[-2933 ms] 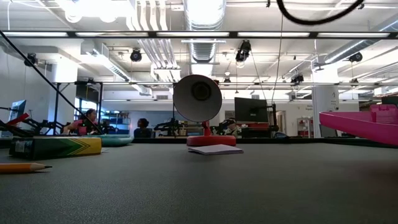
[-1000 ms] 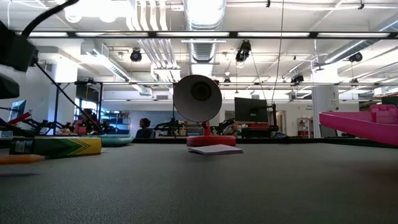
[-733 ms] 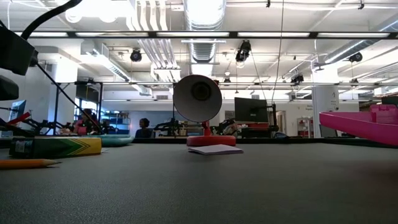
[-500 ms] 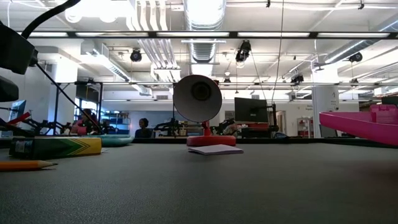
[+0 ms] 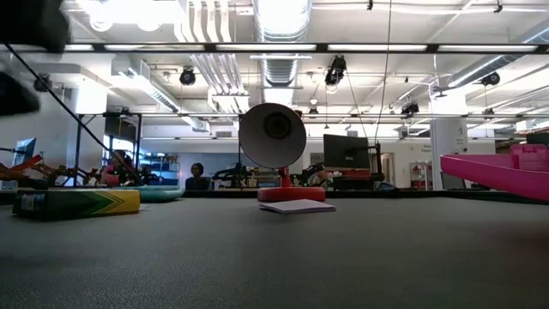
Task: Pack school essentials
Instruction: Put the orange pencil into the pink supply box
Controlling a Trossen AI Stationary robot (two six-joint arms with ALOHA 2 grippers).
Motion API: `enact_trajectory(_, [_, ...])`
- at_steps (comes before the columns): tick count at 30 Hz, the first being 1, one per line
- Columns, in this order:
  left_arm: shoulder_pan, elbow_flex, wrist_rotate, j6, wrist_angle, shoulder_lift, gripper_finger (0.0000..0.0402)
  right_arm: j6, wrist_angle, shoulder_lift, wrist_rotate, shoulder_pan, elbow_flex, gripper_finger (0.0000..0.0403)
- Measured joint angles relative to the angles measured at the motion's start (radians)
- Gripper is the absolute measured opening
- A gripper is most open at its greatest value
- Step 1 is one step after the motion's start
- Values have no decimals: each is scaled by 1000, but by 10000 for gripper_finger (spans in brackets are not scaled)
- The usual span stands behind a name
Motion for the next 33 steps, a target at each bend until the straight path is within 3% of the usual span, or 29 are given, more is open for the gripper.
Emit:
enact_trajectory(5, [-1,20,-125,-1,55,-99,2,-129,133,-1,142,8,31,146])
enact_trajectory(9, [0,32,-250,37,221,-175,1,-253,276,-5,330,8,62,146])
enact_trajectory(12, [-1,30,-327,186,438,-203,1,-367,371,-5,501,7,97,146])
enact_trajectory(16, [-1,33,-358,528,799,-219,1,-471,427,-6,615,0,169,146])
enact_trajectory(19, [-1,33,-364,735,1033,-208,0,-480,428,-6,652,-11,250,146])
enact_trajectory(22, [-1,44,-371,853,1162,-190,0,-489,428,-6,662,-27,330,146])
enact_trajectory(27, [0,107,-404,944,1184,-134,0,-538,428,-6,652,-70,418,161])
enact_trajectory(33, [13,174,-447,967,1183,-77,0,-579,449,-6,524,-132,468,219])
